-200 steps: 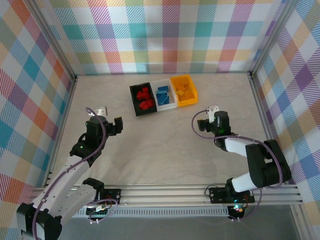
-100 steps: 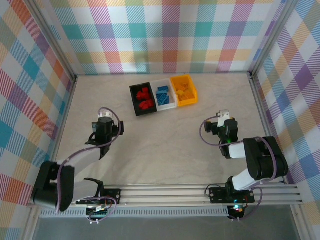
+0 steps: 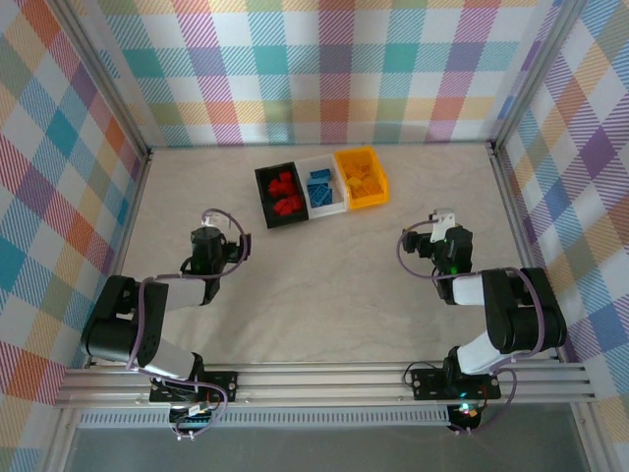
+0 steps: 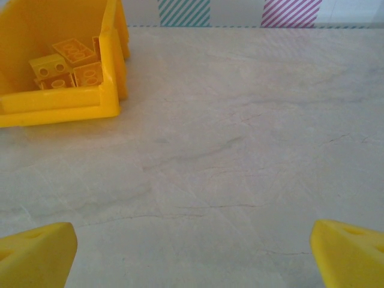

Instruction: Sort the legos into containers by color

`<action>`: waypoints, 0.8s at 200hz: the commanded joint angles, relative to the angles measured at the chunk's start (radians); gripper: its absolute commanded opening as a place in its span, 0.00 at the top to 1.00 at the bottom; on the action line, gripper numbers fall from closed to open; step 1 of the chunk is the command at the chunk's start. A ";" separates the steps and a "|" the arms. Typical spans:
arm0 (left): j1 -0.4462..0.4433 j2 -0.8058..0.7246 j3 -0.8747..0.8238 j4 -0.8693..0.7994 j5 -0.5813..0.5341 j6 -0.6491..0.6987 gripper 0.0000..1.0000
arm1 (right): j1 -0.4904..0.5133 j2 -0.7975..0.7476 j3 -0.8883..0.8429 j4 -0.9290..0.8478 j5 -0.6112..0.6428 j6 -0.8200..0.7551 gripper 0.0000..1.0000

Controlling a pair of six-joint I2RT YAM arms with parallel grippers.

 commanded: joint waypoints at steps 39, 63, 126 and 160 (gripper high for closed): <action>0.067 0.078 -0.015 0.140 0.006 -0.090 0.00 | -0.015 0.006 0.029 -0.012 -0.042 0.019 0.00; 0.089 0.083 -0.014 0.149 0.031 -0.105 0.00 | -0.019 0.006 0.031 -0.017 -0.049 0.021 0.00; 0.089 0.081 -0.016 0.148 0.030 -0.103 0.00 | -0.026 0.004 0.036 -0.030 -0.051 0.029 0.00; 0.089 0.082 -0.016 0.147 0.030 -0.103 0.00 | -0.026 0.004 0.036 -0.030 -0.051 0.028 0.00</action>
